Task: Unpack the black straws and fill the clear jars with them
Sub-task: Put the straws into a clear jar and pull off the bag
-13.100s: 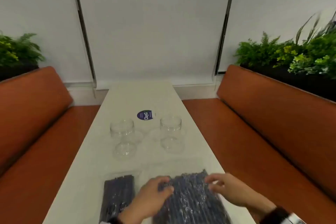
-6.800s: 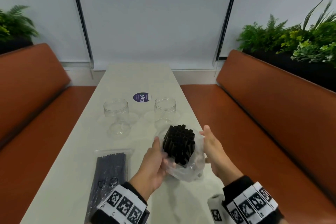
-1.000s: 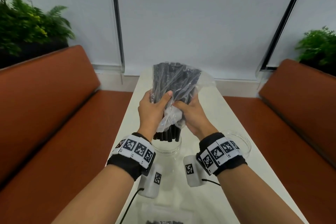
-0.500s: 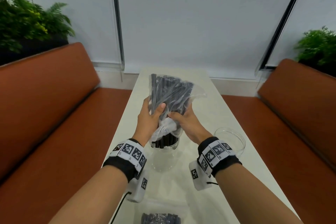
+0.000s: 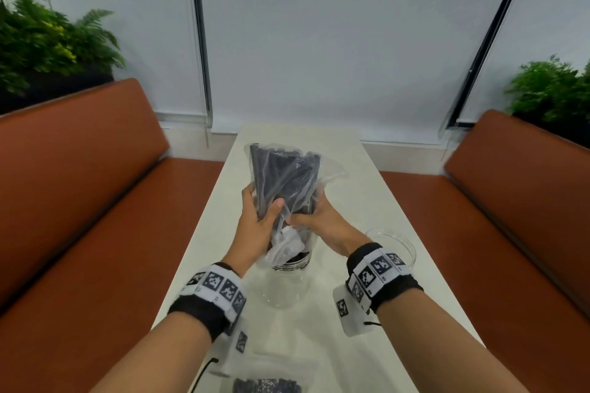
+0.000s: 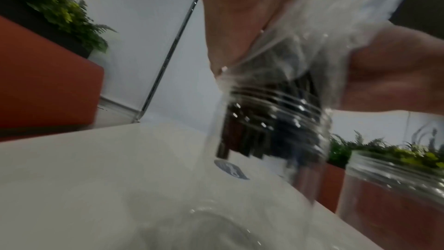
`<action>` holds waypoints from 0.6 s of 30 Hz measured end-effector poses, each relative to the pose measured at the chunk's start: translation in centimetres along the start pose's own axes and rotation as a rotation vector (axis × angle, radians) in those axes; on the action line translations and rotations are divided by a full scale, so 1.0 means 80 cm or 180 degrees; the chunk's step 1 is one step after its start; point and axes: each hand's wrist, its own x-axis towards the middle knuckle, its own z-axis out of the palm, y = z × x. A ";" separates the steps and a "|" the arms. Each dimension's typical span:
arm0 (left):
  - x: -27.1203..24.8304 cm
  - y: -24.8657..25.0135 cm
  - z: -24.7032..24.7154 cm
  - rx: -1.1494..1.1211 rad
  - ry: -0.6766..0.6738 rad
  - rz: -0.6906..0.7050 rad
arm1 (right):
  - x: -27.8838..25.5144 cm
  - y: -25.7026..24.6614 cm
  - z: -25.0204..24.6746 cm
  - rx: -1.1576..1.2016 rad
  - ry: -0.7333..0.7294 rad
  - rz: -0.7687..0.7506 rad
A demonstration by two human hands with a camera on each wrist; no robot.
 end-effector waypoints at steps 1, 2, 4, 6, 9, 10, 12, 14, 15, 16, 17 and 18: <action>-0.001 0.005 -0.007 -0.0025 -0.0154 -0.0049 | -0.002 -0.005 -0.007 -0.0082 -0.0136 0.0047; 0.000 0.006 -0.016 -0.0070 -0.0267 -0.0108 | -0.004 -0.012 -0.013 -0.0137 -0.0212 0.0056; 0.003 0.008 -0.031 -0.0179 -0.0464 -0.0173 | -0.011 -0.024 -0.021 -0.0084 -0.0159 -0.0086; 0.005 0.014 -0.040 -0.0178 -0.0613 -0.0154 | -0.019 -0.037 -0.015 0.0128 0.0034 -0.0380; 0.008 0.023 -0.040 -0.0023 -0.0594 -0.0025 | -0.024 -0.038 -0.003 0.0263 0.0286 -0.0697; 0.008 0.023 -0.039 0.0040 -0.0597 0.0000 | -0.023 -0.034 0.000 0.0102 0.0364 -0.0645; 0.004 0.015 -0.038 0.0266 -0.0724 0.0014 | -0.020 -0.027 0.008 -0.0443 0.0414 -0.0443; -0.007 0.002 -0.036 0.0611 -0.0834 -0.0010 | -0.022 -0.014 0.015 -0.0788 0.0319 -0.0282; -0.011 -0.001 -0.033 0.0713 -0.0821 0.0015 | -0.024 -0.012 0.017 -0.0858 0.0310 -0.0257; -0.014 -0.003 -0.031 0.0746 -0.0749 0.0064 | -0.025 -0.009 0.017 -0.0895 0.0343 -0.0271; -0.016 -0.001 -0.028 0.0723 -0.0647 0.0128 | -0.023 -0.004 0.016 -0.0888 0.0380 -0.0299; -0.016 0.002 -0.026 0.0704 -0.0553 0.0177 | -0.023 -0.003 0.016 -0.0862 0.0416 -0.0319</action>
